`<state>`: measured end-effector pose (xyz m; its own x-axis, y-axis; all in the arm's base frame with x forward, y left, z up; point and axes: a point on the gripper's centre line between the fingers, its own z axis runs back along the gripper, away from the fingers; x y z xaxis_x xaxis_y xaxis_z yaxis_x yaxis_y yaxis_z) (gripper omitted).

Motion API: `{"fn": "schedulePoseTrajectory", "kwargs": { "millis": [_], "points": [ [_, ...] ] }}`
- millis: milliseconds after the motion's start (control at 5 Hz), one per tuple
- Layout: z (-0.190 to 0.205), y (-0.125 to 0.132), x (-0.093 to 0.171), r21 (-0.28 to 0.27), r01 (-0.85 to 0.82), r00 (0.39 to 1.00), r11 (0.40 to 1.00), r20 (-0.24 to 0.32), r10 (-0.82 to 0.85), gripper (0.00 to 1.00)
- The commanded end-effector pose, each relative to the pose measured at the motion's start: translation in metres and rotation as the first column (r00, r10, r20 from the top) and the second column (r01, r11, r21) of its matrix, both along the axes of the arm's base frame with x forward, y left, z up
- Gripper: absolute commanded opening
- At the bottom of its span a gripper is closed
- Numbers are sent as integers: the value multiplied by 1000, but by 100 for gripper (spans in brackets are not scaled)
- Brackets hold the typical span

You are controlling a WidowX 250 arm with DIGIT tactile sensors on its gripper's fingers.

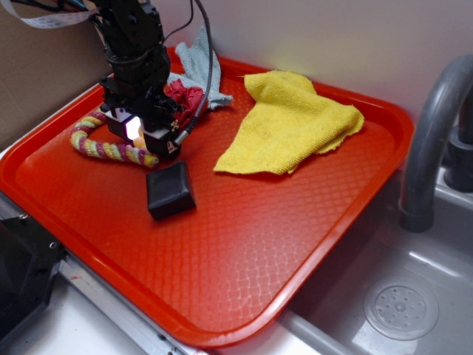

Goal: Grab the yellow duck.

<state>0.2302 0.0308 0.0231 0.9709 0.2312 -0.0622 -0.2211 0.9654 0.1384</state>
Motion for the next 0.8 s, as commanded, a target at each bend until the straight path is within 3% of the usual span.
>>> {"fn": "schedulePoseTrajectory", "kwargs": {
  "millis": [0, 200, 400, 600],
  "points": [
    [74, -11, -1, -13, 51, 993, 999, 106, -49, 0],
    [124, -27, -12, 0, 33, 979, 999, 201, -32, 0],
    [174, -38, -31, -77, 72, 951, 994, 306, -45, 0],
    [205, -37, -35, -150, 105, 937, 983, 347, -47, 0]
  ]
}}
